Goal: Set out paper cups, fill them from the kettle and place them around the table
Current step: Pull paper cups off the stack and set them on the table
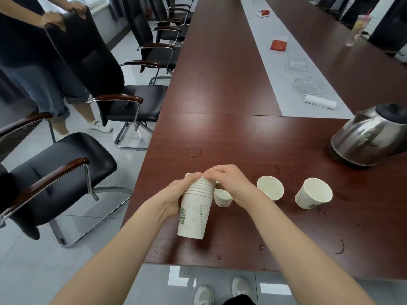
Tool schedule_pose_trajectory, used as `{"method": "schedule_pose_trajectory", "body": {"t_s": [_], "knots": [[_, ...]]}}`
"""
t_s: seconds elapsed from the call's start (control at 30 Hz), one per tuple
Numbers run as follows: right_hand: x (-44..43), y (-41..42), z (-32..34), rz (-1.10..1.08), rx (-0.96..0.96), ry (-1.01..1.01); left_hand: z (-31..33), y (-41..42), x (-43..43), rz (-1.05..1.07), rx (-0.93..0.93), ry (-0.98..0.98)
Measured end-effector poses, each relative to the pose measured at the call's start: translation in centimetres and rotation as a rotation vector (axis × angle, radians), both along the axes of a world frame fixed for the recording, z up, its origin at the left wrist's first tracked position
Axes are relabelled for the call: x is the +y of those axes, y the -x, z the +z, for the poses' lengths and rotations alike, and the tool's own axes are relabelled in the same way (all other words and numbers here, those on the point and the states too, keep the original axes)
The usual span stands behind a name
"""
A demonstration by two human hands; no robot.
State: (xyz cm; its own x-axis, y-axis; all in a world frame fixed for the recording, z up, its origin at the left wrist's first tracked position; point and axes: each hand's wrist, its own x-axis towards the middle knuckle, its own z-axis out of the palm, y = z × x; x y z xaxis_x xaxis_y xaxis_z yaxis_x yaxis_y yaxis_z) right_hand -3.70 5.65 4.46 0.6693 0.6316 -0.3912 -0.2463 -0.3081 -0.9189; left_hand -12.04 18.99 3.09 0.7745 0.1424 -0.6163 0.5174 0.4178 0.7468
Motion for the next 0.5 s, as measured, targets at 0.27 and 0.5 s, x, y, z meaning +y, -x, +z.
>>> {"method": "schedule_pose_trajectory", "body": {"t_s": [0.27, 0.5], "knots": [[0.8, 0.3, 0.2, -0.085, -0.088, -0.012, 0.3, -0.4, 0.4, 0.024, 0.025, 0.027], [1.3, 0.0, 0.1, -0.121, -0.093, -0.041, 0.7, -1.0, 0.7, 0.016, 0.047, 0.073]]}}
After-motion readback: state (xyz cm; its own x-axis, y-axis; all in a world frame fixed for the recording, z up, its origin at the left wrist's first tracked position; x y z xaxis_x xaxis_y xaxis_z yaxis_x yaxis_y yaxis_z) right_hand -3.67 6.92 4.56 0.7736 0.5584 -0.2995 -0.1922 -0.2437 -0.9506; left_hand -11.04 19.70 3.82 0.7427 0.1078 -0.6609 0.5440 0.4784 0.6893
